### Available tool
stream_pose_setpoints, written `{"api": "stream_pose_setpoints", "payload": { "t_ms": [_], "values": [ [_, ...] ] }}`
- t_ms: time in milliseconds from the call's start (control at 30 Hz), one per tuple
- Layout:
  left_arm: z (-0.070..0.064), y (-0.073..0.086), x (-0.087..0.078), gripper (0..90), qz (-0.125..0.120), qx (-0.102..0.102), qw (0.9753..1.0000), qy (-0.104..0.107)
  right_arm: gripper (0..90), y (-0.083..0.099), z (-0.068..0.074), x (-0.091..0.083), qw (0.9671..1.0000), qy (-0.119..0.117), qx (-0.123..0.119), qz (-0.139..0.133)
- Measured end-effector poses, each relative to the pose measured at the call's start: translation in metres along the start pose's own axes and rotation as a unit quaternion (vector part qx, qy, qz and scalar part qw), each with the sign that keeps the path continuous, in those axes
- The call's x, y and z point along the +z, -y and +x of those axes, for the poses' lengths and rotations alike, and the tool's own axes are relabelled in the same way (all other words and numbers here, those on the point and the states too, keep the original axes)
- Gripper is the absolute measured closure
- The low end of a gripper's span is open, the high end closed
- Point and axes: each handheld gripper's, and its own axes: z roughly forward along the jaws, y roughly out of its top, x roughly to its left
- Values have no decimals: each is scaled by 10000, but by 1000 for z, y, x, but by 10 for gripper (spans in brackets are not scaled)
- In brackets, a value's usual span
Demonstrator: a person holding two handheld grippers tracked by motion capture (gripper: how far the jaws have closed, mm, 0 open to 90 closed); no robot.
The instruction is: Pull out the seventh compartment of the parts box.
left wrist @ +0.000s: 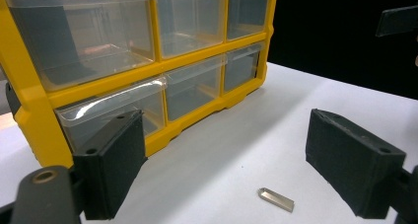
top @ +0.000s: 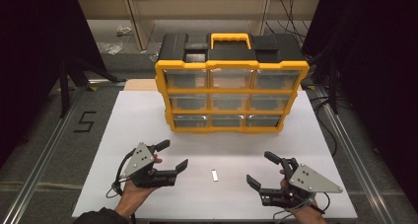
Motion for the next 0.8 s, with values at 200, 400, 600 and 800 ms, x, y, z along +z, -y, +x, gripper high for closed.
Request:
{"api": "stream_pose_setpoints", "payload": {
  "t_ms": [200, 400, 600, 800],
  "values": [
    [2, -3, 2, 152, 9, 77, 10000, -21, 158, 0, 0, 0, 10000, -3, -9, -2],
    [0, -2, 4, 152, 82, 153, 9998, -9, 158, 0, 0, 0, 10000, 5, -12, -2],
    [0, -4, 5, 152, 84, 258, 9996, -33, 158, 1, -1, 0, 10000, 9, 10, 8],
    [0, -5, 6, 150, 151, 423, 9988, -169, 158, 1, -1, 0, 10000, 11, 8, 12]
  ]
}}
